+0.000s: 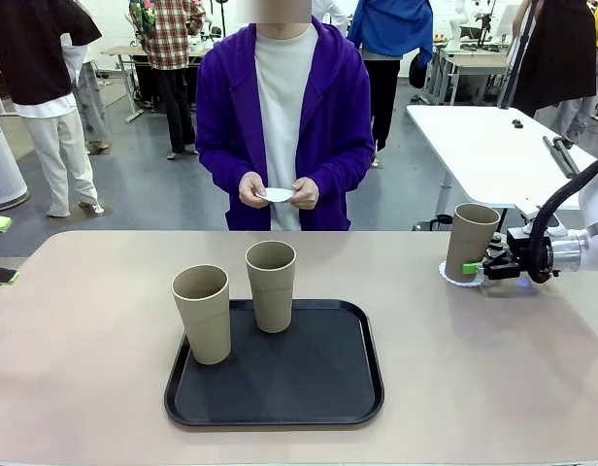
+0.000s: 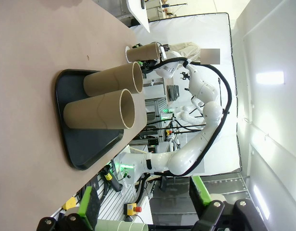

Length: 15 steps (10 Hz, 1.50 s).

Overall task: Place coasters on the table and set cups on them.
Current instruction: Pick up one Reusable plastic cup and place it on a coaster set by the human.

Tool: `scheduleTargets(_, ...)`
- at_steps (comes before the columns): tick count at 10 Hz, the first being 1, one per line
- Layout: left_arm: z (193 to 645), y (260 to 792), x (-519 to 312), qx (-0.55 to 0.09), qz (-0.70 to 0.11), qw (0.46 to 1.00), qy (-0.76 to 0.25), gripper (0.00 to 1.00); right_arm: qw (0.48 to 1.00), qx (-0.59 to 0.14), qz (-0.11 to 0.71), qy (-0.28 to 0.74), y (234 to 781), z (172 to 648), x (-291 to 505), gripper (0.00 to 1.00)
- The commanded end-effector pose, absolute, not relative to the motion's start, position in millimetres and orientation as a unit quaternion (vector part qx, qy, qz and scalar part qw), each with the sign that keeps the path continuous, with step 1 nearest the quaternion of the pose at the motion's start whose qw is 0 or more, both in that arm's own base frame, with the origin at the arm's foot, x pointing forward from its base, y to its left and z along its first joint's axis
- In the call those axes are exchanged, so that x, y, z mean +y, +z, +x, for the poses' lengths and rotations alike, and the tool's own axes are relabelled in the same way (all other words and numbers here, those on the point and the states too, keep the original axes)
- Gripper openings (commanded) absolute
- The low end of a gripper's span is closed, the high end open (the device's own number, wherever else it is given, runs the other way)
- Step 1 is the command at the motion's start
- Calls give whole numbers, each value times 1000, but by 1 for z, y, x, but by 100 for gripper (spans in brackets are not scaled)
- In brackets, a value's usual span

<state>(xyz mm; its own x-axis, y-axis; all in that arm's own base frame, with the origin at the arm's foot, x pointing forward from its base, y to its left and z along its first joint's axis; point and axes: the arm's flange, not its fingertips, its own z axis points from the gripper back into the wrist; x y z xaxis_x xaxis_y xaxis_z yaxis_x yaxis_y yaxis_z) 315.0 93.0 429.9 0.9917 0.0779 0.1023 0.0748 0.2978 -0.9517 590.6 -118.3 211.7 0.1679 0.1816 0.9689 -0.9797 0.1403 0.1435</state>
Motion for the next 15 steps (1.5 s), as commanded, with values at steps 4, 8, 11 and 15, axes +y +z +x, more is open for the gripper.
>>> scheduleTargets(4, 315, 431, 94, -70, -598, 799, -5, 100, 629, -418, 433, 493, 218, 596, -126, 100)
scheduleTargets(8, 315, 431, 94, -70, -598, 799, -5, 100, 642, -411, 420, 492, 220, 592, -138, 100)
scheduleTargets(11, 315, 431, 94, -70, -598, 799, -5, 100, 654, -405, 401, 497, 231, 580, -148, 100)
scheduleTargets(15, 315, 431, 94, -70, -598, 799, -5, 100, 715, -351, 328, 508, 278, 533, -139, 100)
